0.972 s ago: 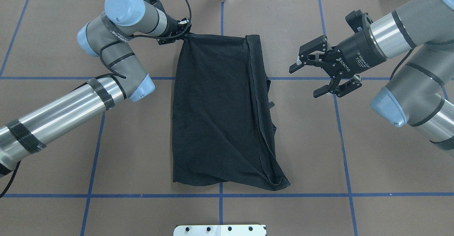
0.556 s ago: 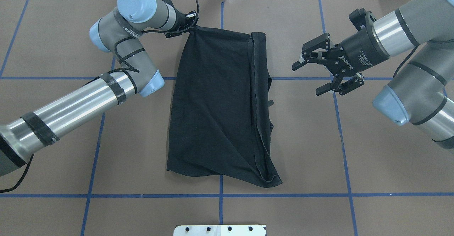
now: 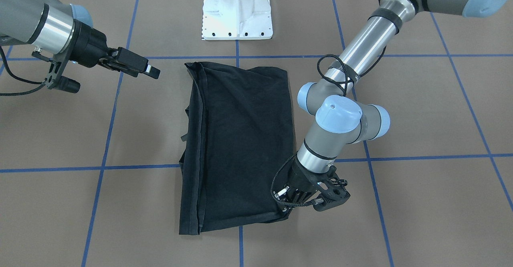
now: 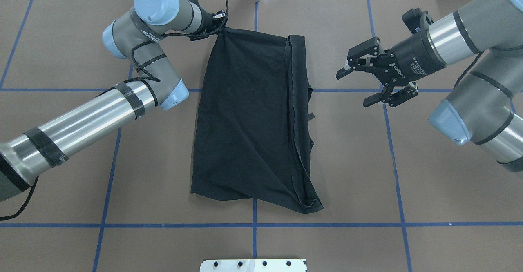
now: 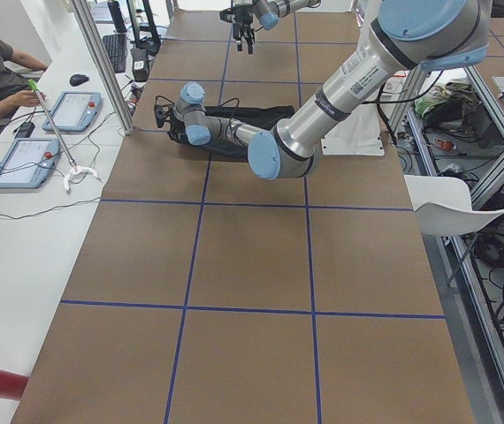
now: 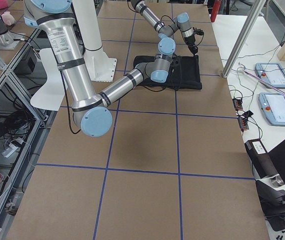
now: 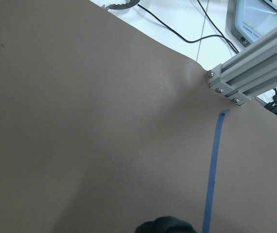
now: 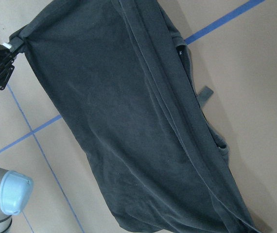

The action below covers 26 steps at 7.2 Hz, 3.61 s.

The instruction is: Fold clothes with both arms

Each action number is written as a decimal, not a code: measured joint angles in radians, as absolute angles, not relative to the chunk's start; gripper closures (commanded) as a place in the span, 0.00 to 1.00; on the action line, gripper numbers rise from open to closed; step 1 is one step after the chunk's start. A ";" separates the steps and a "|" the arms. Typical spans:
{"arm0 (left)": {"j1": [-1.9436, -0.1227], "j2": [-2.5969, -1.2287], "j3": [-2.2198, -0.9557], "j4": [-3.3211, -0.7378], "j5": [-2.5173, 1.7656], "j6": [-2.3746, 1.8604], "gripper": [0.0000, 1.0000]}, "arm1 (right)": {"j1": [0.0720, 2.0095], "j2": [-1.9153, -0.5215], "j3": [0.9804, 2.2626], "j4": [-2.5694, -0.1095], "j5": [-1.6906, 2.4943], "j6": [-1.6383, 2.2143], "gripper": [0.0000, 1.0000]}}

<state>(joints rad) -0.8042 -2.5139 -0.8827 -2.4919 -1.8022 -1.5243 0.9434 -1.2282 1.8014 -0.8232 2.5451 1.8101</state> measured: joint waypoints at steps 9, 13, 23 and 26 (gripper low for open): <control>-0.957 -2.316 -1.179 -2.477 -2.043 -1.382 0.00 | 0.685 -1.160 1.809 -1.125 2.207 1.545 0.03; -0.956 -2.256 -1.208 -2.481 -2.047 -1.373 0.00 | 0.537 -1.051 1.784 -1.430 1.970 1.417 0.45; -0.950 -2.242 -1.214 -2.485 -2.046 -1.374 0.00 | 0.549 -0.956 1.630 -1.493 1.891 1.170 1.00; -0.948 -2.242 -1.216 -2.484 -2.043 -1.376 0.00 | 0.547 -0.959 1.634 -1.503 1.887 1.169 1.00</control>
